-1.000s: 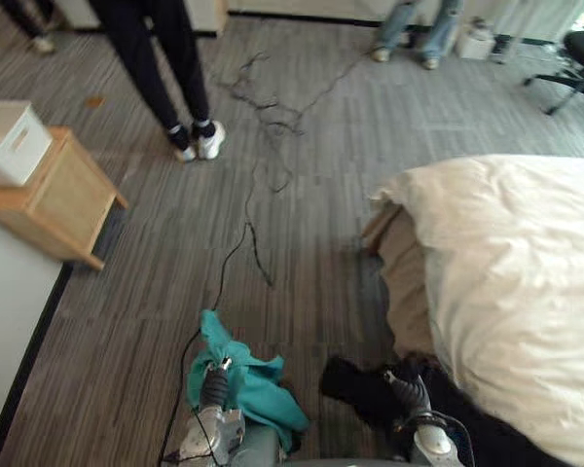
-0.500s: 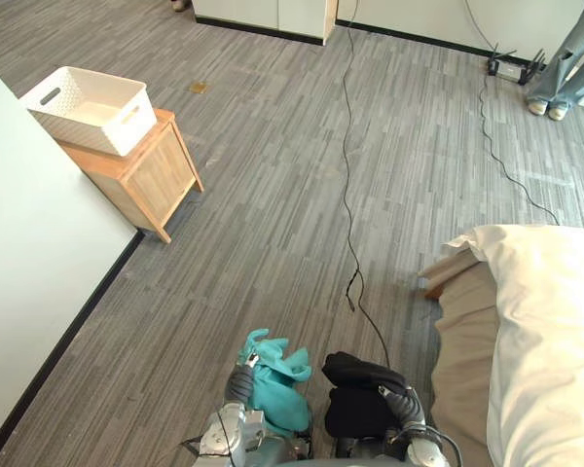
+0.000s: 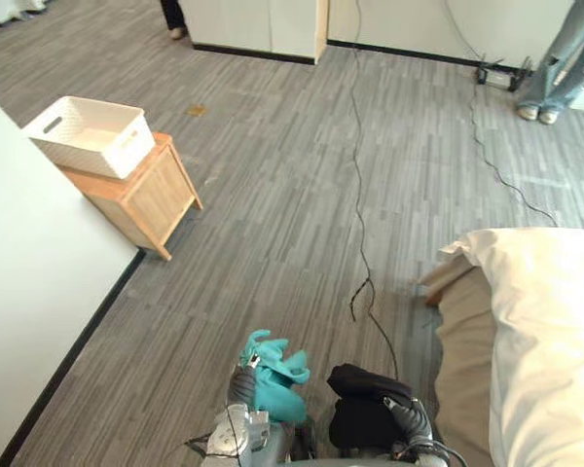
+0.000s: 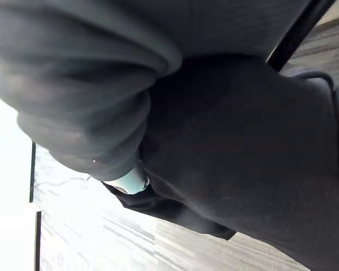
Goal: Tidy the bed and pick cloth on bed and put in laundry
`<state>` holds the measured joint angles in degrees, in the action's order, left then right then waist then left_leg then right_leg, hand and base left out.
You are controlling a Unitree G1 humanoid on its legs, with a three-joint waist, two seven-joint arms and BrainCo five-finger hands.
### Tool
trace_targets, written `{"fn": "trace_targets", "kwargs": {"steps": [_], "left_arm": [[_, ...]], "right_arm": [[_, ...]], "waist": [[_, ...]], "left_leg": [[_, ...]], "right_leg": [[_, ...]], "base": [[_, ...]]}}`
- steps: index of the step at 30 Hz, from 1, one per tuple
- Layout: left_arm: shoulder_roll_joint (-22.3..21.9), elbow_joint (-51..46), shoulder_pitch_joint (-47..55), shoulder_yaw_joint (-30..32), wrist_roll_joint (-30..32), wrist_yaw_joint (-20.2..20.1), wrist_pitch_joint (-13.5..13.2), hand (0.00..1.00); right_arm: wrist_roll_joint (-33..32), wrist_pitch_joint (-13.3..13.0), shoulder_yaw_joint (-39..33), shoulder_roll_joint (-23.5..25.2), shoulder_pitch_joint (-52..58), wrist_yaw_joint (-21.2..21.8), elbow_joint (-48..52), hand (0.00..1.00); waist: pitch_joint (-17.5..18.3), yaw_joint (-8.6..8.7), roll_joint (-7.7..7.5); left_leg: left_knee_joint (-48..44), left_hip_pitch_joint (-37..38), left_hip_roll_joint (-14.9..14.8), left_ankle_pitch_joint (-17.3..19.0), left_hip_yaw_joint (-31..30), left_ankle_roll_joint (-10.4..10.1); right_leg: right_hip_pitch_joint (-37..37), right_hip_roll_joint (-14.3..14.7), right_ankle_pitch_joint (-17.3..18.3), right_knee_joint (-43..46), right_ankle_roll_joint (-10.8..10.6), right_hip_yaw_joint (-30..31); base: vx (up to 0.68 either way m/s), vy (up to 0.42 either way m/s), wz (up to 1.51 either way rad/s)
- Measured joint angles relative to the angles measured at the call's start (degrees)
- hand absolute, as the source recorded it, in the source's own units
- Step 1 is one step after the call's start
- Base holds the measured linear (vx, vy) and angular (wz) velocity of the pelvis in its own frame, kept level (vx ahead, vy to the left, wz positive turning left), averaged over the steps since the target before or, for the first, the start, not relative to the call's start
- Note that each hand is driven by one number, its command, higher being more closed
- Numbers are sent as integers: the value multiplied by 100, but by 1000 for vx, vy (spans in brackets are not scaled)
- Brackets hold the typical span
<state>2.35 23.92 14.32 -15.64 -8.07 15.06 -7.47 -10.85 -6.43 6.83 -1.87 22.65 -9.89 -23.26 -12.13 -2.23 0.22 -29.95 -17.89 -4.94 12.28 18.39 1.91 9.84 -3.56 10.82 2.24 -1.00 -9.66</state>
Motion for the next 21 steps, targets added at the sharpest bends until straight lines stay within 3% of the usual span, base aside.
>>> {"fn": "trace_targets", "kwargs": {"steps": [2, 3, 5, 6, 7, 8, 9, 10, 11, 12, 14, 15, 16, 17, 19, 21], "left_arm": [[-56, 152, -71, -48, 96, 10, 4, 100], [-146, 241, -110, -80, 144, 27, 8, 100], [-156, 257, -257, -31, 155, 124, 14, 100], [-124, 210, -360, 82, 148, 169, 11, 100], [-98, 206, -373, 84, 146, 185, 9, 100], [-189, 126, -276, 14, 146, 212, 3, 100], [-152, 130, -264, -75, 147, 231, 15, 100], [-153, 130, -266, -141, 147, 233, 27, 100], [-149, 130, -282, -267, 154, 232, 30, 100], [-127, 139, -299, -358, 211, 232, 59, 100], [-10, 150, -309, -480, 234, 235, 86, 100], [86, 154, -301, -530, 309, 227, 99, 100], [110, 153, -354, -552, 373, 232, 98, 100], [142, 156, -442, -640, 445, 242, 99, 100], [138, 236, -645, -776, 619, 236, 91, 100], [138, 392, -876, -918, 669, 230, 91, 100]], "right_arm": [[7, 18, 2, -38, -5, -2, 5, 100], [17, 26, 17, -95, 26, -5, 34, 100], [22, 27, 59, -85, -33, -15, 179, 100], [46, 31, 115, -19, -215, -6, 211, 100], [71, 25, 117, 46, -173, -9, 216, 100], [126, -2, 117, -29, -112, -7, 312, 100], [202, -4, 101, -46, -125, -8, 284, 100], [206, -1, 100, -91, -124, 3, 279, 100], [206, 2, 90, -86, -127, 0, 284, 100], [206, 0, 10, -80, -124, -7, 294, 100], [206, 1, 5, -70, -108, 0, 294, 100], [206, 1, 33, -70, -54, 3, 341, 100], [206, -6, 28, -76, 22, 3, 472, 100], [205, -65, 15, -73, 78, 6, 610, 100], [199, -185, -22, -57, 94, 20, 782, 100], [199, -238, -43, -80, 44, 17, 952, 100]], "waist": [[18, -1, -15], [47, -11, -119], [28, -36, -137], [-136, -100, -191], [-133, -102, -321], [-37, -185, -227], [19, -171, -416], [31, -170, -433], [22, -161, -458], [-9, -70, -512], [-14, 97, -514], [-51, 208, -441], [-102, 291, -346], [-170, 399, -214], [-259, 605, -49], [-371, 712, 148]], "left_leg": [[704, 74, 17, -342, 326, 79], [947, 169, 297, -397, 394, 181], [506, -64, 271, -319, 507, 376], [-506, -482, 28, -147, 808, 451], [-350, -495, 76, -84, 831, 468], [603, -238, 113, -203, 854, 666], [685, -56, 354, -89, 886, 651], [777, 41, 436, -42, 855, 638], [992, 297, 585, 40, 826, 636], [1208, 702, 785, 178, 691, 596], [1368, 1072, 882, 259, 517, 546], [1632, 1592, 908, 271, 362, 523], [1863, 1998, 877, 267, 207, 517], [2076, 2370, 773, 264, 21, 503], [2112, 2653, 560, 287, -155, 248], [2121, 2980, 247, 458, -180, -258]], "right_leg": [[52, -226, 153, -8, -237, -57], [6, -393, 174, -21, -301, -114], [62, -478, -119, -195, -287, -130], [241, -468, -334, -197, -434, -103], [330, -593, -247, -140, -523, -83], [339, -491, -115, 146, -713, -92], [229, -735, 19, 687, -757, -93], [85, -811, 17, 1107, -761, -58], [-338, -980, -96, 2266, -943, 76], [-1050, -1227, -466, 4066, -1261, 226], [-1446, -1343, -417, 5244, -1186, 181], [-1745, -1367, -250, 5955, -898, -13], [-1980, -1330, -40, 6189, -581, -269], [-2325, -1198, 211, 6141, -399, -497], [-2937, -1019, 535, 5384, -205, -771], [-3456, -727, 337, 3606, -87, -909]], "base": [[329, 132, 20], [525, 91, 33], [464, 86, 28], [224, 86, 21], [372, 165, 11], [295, 134, 22], [376, 161, 21], [403, 150, 31], [437, 155, 29], [547, 139, 35], [437, 50, 46], [427, 22, 48], [636, 4, 59], [517, -67, 69], [532, -158, 71], [509, -226, 50]]}}
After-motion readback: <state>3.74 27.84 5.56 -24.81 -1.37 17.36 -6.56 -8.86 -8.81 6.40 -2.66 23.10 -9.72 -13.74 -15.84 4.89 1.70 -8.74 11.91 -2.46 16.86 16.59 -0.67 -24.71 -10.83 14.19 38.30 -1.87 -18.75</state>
